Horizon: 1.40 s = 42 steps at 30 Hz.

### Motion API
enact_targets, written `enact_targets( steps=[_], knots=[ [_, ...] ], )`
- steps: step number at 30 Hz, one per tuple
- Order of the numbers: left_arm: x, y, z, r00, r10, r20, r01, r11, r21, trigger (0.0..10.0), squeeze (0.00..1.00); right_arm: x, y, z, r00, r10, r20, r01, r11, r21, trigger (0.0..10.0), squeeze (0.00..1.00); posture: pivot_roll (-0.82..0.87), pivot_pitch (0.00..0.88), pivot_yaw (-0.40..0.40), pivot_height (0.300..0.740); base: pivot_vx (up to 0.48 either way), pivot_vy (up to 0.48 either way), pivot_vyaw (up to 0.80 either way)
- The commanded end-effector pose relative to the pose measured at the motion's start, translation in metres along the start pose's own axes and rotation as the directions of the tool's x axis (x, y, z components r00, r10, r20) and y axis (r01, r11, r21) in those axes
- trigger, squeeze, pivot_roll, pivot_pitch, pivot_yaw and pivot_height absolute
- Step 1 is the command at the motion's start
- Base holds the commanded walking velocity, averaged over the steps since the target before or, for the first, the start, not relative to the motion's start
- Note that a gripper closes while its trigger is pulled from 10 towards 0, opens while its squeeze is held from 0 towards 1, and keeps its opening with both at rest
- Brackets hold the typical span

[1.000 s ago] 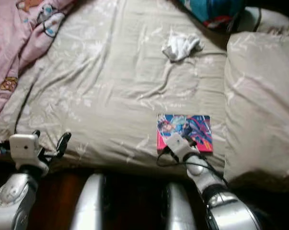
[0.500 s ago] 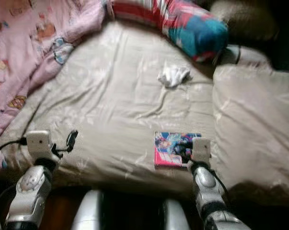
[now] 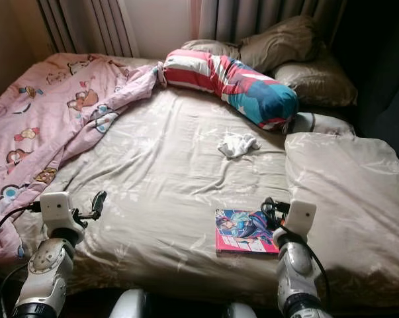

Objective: Clean up the room

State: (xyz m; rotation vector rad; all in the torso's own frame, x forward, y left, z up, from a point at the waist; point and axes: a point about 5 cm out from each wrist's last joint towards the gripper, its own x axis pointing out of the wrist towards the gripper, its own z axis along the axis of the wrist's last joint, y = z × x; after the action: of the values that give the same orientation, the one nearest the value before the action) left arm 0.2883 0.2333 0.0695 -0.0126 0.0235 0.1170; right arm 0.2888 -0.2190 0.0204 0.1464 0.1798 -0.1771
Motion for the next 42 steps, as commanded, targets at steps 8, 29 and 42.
enact_targets(
  steps=[8,29,42],
  knots=[
    [0.001,0.011,-0.016,0.998,0.031,-0.059,-0.032,0.999,-0.019,10.0,0.0,-0.008,-0.002,-0.016,0.997,-0.001,-0.082,-0.003,0.999,-0.045,10.0,0.0,0.0,0.0,0.008,0.722,0.0,0.0,0.0],
    [-0.064,0.039,-0.11,0.815,0.138,-0.563,-0.146,0.989,0.03,10.0,0.0,-0.082,-0.028,-0.112,0.785,-0.145,-0.602,0.038,0.982,-0.187,10.0,0.0,0.02,0.0,0.024,0.74,0.0,0.0,0.0],
    [-0.087,0.032,-0.131,0.737,0.124,-0.664,-0.112,0.992,0.061,10.0,0.0,-0.094,-0.019,-0.124,0.749,-0.119,-0.652,-0.011,0.982,-0.191,10.0,0.0,0.0,0.0,0.034,0.74,0.0,0.0,0.0]
  ],
)
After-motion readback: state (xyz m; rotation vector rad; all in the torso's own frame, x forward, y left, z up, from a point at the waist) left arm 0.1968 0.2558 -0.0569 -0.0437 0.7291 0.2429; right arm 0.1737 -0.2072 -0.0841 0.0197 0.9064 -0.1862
